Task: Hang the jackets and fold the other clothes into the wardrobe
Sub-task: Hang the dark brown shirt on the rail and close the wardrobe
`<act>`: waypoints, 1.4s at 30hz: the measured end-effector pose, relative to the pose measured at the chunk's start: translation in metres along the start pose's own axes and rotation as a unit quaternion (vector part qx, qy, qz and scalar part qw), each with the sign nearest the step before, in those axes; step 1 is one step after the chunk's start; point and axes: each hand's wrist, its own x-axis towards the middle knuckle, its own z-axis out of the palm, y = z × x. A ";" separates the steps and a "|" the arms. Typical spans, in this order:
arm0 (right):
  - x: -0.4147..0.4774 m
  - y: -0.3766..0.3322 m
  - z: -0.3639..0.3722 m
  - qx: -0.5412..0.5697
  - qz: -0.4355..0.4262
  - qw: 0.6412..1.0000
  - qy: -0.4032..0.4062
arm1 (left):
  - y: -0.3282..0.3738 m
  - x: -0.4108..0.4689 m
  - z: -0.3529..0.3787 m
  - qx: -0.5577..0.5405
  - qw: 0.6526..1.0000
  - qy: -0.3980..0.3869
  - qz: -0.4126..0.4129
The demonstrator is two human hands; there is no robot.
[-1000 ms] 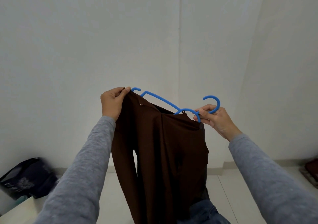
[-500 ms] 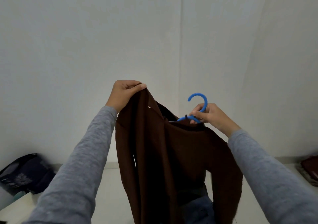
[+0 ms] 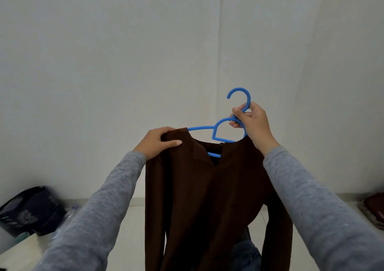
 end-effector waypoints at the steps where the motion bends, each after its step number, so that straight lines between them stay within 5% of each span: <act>1: 0.001 0.000 0.001 -0.006 -0.003 1.000 0.009 | -0.007 -0.001 0.000 0.010 1.000 0.021 -0.019; 6: 0.003 -0.001 -0.001 -0.042 -0.020 0.998 0.047 | -0.028 -0.001 0.005 0.032 0.991 0.115 -0.062; 10: 0.002 -0.006 -0.006 -0.048 -0.031 0.997 0.052 | -0.022 0.007 0.003 0.092 0.989 0.097 -0.056; 20: -0.014 -0.018 -0.027 -0.111 -0.073 0.991 0.019 | 0.035 0.013 -0.020 0.004 0.990 0.109 0.093; 27: -0.017 -0.028 -0.036 -0.088 -0.073 0.991 0.069 | 0.059 0.007 0.030 0.093 0.989 -0.084 0.083; 37: -0.025 -0.029 -0.050 -0.081 -0.069 0.990 0.090 | 0.061 0.007 0.065 0.177 0.977 -0.012 0.119; 42: -0.030 -0.029 -0.055 -0.080 -0.066 0.991 0.089 | 0.088 0.005 0.080 0.172 0.969 -0.036 0.173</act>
